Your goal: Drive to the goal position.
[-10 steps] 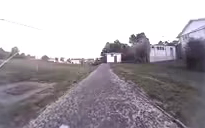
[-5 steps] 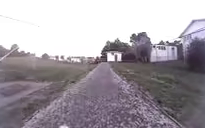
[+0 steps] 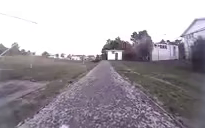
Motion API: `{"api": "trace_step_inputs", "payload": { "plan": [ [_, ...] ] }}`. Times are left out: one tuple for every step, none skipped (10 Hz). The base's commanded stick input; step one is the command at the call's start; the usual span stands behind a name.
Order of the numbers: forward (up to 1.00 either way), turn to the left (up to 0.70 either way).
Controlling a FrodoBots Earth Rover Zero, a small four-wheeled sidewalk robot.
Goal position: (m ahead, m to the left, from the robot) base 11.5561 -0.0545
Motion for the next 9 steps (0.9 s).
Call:
{"api": "trace_step_inputs", "payload": {
  "plan": [
    [0.7,0.0],
    [0.7,0.0],
    [0.7,0.0],
    [0.7,0.0],
    [0.7,0.0],
    [0.7,0.0],
    [0.7,0.0],
    [0.7,0.0],
    [0.7,0.0]
  ]
}}
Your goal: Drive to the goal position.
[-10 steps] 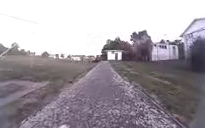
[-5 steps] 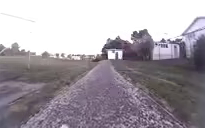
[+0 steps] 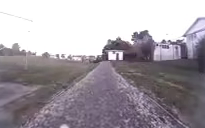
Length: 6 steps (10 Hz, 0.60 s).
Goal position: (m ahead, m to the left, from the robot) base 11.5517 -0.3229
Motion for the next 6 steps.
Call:
{"api": "trace_step_inputs", "payload": {
  "plan": [
    [0.7,0.0],
    [0.7,0.0],
    [0.7,0.0],
    [0.7,0.0],
    [0.7,0.0],
    [0.7,0.0]
  ]
}}
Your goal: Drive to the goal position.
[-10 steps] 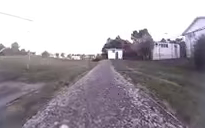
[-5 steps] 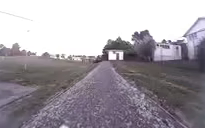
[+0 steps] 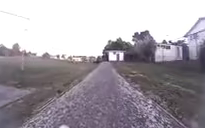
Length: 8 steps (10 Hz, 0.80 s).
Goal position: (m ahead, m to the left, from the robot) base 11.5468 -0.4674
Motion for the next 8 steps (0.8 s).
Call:
{"api": "trace_step_inputs", "payload": {
  "plan": [
    [0.7,0.0],
    [0.7,0.0],
    [0.7,0.0],
    [0.7,0.0],
    [0.7,0.0],
    [0.7,0.0],
    [0.7,0.0],
    [0.7,0.0]
  ]
}}
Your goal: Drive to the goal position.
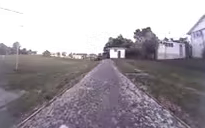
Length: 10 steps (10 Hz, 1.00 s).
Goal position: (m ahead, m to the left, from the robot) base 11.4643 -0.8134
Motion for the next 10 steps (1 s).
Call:
{"api": "trace_step_inputs", "payload": {
  "plan": [
    [0.7,0.0],
    [0.7,0.0],
    [0.7,0.0],
    [0.7,0.0],
    [0.7,0.0],
    [0.7,0.0],
    [0.7,0.0],
    [0.7,0.0],
    [0.7,0.0],
    [0.7,0.0]
  ]
}}
